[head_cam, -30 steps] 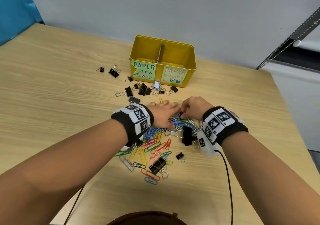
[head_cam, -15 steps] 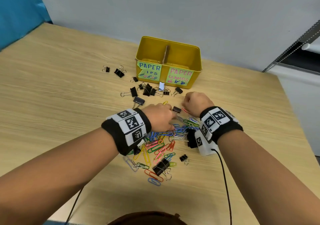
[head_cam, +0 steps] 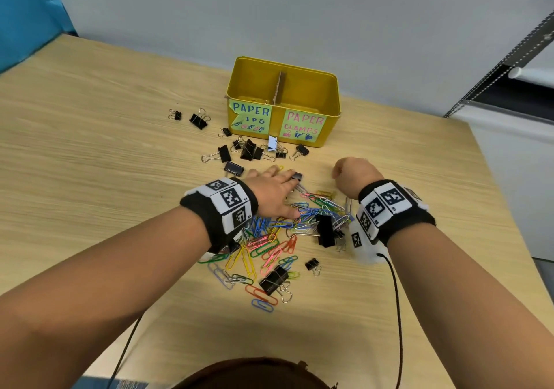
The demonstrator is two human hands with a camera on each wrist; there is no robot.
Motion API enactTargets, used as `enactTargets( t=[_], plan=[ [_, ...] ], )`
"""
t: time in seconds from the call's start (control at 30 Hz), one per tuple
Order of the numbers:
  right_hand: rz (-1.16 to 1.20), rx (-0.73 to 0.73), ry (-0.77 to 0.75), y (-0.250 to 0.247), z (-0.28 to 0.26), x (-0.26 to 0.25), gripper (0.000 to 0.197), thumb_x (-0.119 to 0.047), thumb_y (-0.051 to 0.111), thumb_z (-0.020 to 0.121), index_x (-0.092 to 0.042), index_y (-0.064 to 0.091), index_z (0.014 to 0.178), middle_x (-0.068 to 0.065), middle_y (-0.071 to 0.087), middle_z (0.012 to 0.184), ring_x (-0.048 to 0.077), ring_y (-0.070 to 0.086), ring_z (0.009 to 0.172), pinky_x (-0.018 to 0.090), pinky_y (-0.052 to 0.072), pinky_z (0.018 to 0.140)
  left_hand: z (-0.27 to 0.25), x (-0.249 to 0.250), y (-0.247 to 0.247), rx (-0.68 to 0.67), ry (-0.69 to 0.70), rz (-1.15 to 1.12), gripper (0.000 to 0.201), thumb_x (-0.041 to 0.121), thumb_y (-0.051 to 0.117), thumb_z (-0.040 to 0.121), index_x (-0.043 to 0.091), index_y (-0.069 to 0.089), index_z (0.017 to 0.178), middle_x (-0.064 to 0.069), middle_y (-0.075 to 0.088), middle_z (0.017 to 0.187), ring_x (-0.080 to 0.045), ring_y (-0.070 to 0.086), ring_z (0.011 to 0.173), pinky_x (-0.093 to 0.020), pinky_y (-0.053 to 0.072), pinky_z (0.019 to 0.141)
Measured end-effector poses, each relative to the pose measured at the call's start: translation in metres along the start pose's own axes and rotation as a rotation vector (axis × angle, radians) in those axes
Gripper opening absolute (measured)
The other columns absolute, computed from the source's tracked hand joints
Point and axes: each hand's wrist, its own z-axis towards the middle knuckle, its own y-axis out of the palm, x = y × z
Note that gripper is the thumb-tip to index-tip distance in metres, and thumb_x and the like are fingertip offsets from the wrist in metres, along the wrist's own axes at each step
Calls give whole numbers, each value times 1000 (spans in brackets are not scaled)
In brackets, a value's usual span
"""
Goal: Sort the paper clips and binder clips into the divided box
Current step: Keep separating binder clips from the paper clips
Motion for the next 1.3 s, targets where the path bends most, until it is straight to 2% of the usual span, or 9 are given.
enactTargets(
  t=[0.23,0.37,0.5,0.6,0.7,0.8,0.9,1.0,1.3],
  plan=[
    [155,-178,-183,9,-15,-23,30,-9,43,91,-12,64,114,4,55,100,21,52,92,19,45,69,-2,-2,-7,11,-44,5,81,74,49,72,47,20,143,-13,-15,158,-44,-16,142,-65,-11,109],
    [8,-38,-44,-2,-12,-13,35,-9,39,91,-7,62,117,15,62,118,32,59,103,31,47,87,-9,0,-10,91,47,11,89,61,62,73,38,17,146,-6,-19,158,-35,-17,144,-60,-9,112],
    [-177,-245,-92,0,-24,-18,34,-13,40,93,0,60,116,18,65,113,32,61,102,28,45,64,-10,-1,-1,-41,174,-20,98,38,70,77,22,7,150,-4,-6,160,-25,4,147,-46,14,120],
    [37,-278,-211,8,-31,-31,26,-14,46,91,-10,63,110,14,63,112,23,56,90,27,46,68,-16,-3,1,-37,141,-39,73,36,71,76,15,40,140,-7,35,144,-27,42,129,-42,41,105],
    [245,-223,-189,8,-28,-30,27,-4,42,89,-20,63,92,8,58,92,21,53,76,20,45,48,-23,-8,-2,100,62,-42,45,36,68,79,14,57,116,-7,50,120,-25,53,108,-37,47,88],
    [141,-88,-167,-5,-32,-23,15,-10,50,87,-11,64,93,7,57,88,21,53,78,17,41,46,-22,-9,-1,184,89,-77,57,37,72,75,18,48,123,-6,42,129,-24,46,119,-39,43,91],
    [-1,-363,-135,-8,-42,-22,31,-34,67,81,-7,61,96,9,66,88,21,60,77,26,50,61,-13,1,4,82,206,-78,89,41,71,74,29,21,146,0,6,158,-26,9,145,-56,25,112],
    [-204,-515,-143,3,-47,-26,53,-46,70,76,-3,59,105,7,66,84,19,59,76,29,48,68,-6,7,12,-99,229,21,98,53,64,76,34,1,149,4,-17,158,-27,-14,146,-61,7,113],
    [98,-493,-106,-16,-46,-17,24,-14,74,75,-9,58,92,5,61,72,23,61,68,27,50,58,-21,-3,16,-183,184,-9,97,53,62,79,27,1,150,0,-12,159,-27,-13,146,-48,4,120]
  ],
)
